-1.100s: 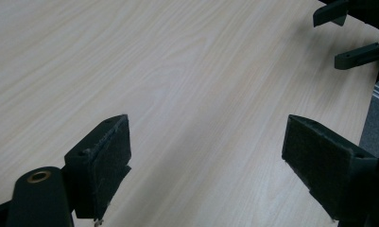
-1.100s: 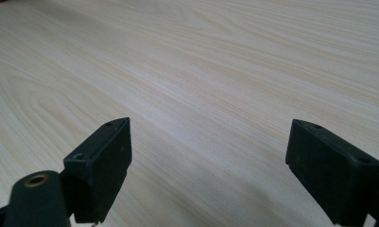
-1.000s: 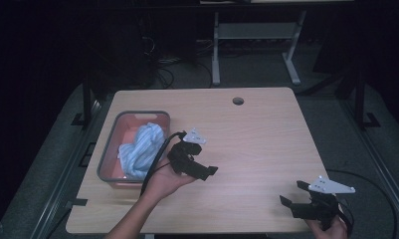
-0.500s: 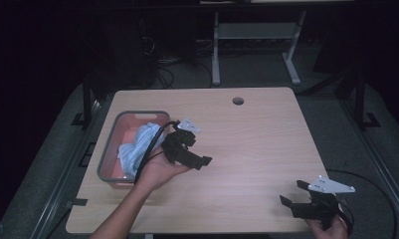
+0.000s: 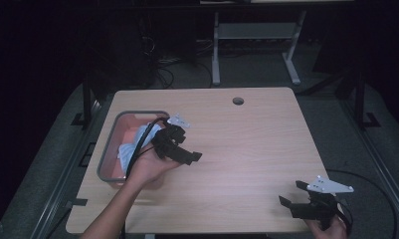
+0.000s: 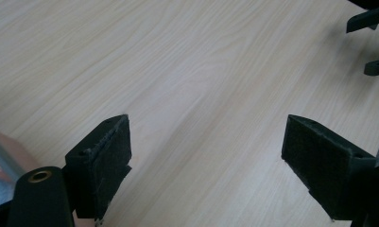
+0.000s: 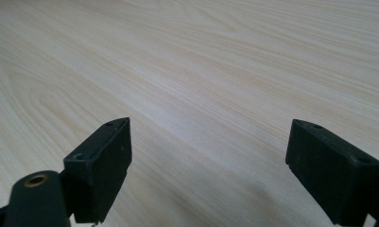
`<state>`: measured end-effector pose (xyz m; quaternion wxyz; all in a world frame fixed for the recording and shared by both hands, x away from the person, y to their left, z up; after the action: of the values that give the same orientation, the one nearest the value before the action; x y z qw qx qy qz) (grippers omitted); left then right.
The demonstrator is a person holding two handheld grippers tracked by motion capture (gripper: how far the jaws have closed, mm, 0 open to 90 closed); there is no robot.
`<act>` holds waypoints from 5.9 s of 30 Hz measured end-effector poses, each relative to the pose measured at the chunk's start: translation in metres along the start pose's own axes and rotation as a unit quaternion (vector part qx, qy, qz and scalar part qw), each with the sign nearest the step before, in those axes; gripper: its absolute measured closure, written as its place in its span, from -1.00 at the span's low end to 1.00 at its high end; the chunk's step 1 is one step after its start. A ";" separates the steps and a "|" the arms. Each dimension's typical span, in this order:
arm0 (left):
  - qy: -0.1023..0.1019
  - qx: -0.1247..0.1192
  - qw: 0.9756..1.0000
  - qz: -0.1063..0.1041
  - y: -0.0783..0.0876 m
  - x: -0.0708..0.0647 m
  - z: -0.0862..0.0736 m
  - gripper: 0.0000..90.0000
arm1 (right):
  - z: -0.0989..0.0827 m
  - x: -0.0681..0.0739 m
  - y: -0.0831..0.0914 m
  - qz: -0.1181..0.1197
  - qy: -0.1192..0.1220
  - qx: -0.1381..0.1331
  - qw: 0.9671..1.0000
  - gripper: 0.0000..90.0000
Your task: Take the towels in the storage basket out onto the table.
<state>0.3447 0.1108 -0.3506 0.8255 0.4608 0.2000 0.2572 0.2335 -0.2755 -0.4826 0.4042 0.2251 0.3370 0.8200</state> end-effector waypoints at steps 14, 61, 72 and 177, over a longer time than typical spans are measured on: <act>0.019 0.002 1.000 0.016 0.013 0.018 -0.010 -0.62 | 0.001 0.001 0.000 -0.002 0.006 0.000 1.000 -0.68; 0.145 0.018 0.987 0.065 0.032 0.101 -0.074 -0.61 | 0.002 0.003 -0.002 0.000 0.015 0.006 1.000 -0.68; 0.158 0.038 0.984 0.069 0.017 0.108 -0.085 -0.52 | 0.003 0.004 -0.001 0.000 0.017 0.004 1.000 -0.68; 0.207 -0.035 0.977 0.043 0.073 0.111 -0.095 0.54 | 0.007 0.005 -0.001 -0.010 0.015 -0.003 1.000 -0.67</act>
<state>0.3609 0.2731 -0.3446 0.7699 0.3767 0.3375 0.3892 0.2360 -0.2686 -0.4782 0.4078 0.2082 0.3430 0.8202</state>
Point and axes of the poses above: each handheld gripper's, and its own axes: y roughly backward along the jaws, z roughly out of its top, x roughly to its left, the point moved 3 cm from there along -y, roughly forward along the jaws, and after that the axes turned 10 degrees about x, right-handed, at the moved point
